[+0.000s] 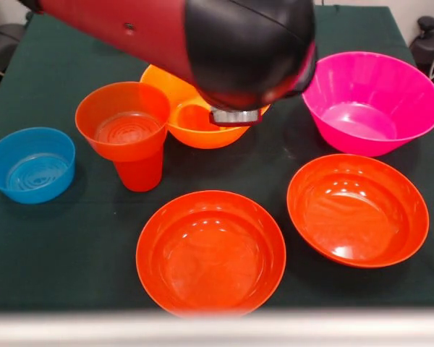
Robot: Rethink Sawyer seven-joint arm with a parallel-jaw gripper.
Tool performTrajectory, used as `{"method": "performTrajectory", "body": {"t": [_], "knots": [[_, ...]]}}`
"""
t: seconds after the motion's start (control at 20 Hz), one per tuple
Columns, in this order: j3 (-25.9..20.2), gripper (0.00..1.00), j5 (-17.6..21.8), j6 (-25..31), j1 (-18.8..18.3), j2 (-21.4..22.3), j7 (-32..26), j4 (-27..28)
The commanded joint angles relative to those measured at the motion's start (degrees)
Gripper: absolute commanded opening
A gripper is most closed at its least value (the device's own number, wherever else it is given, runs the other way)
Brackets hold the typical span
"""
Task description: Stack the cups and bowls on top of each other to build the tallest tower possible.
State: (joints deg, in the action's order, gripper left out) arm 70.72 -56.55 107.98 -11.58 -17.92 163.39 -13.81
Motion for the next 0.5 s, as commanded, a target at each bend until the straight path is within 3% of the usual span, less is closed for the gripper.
{"method": "performTrajectory", "body": {"t": [0.05,0.3,0.5], "knots": [[-6.6,1.0,6.1,-11.5,5.5,-0.5,8.0,-11.0],[-8.8,1.0,7.3,-16.5,8.3,1.2,7.2,-16.5],[-7.8,1.0,7.5,-15.4,7.4,0.1,5.5,-14.8]]}}
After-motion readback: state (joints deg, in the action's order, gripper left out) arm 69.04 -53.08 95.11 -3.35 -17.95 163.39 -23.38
